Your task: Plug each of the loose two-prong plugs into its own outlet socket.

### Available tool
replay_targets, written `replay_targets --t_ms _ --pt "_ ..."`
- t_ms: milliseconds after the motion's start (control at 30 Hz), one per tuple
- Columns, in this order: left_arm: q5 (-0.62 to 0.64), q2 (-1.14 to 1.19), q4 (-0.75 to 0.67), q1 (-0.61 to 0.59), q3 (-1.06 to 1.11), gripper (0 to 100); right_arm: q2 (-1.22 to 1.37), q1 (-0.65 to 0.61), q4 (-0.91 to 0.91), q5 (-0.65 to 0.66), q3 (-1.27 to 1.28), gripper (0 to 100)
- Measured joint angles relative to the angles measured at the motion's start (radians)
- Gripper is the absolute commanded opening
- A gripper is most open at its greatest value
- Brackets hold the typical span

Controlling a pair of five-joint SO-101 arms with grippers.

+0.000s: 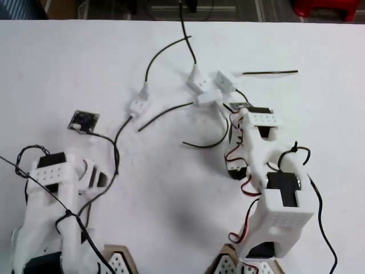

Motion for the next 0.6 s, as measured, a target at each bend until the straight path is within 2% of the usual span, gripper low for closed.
replay_targets --t_ms 267,367,467,600 --pt "0.005 -0.038 0.014 0.009 0.003 4 0.0 0.0 0.0 0.0 0.0 2.1" --pt "0.044 -0.107 0.04 0.06 0.003 4 0.0 0.0 0.0 0.0 0.0 2.1" --pt "0.068 -0.204 0.072 0.164 -0.006 4 0.0 0.0 0.0 0.0 0.0 2.1" --pt "0.084 -0.311 0.078 0.381 -0.046 4 0.0 0.0 0.0 0.0 0.0 2.1"
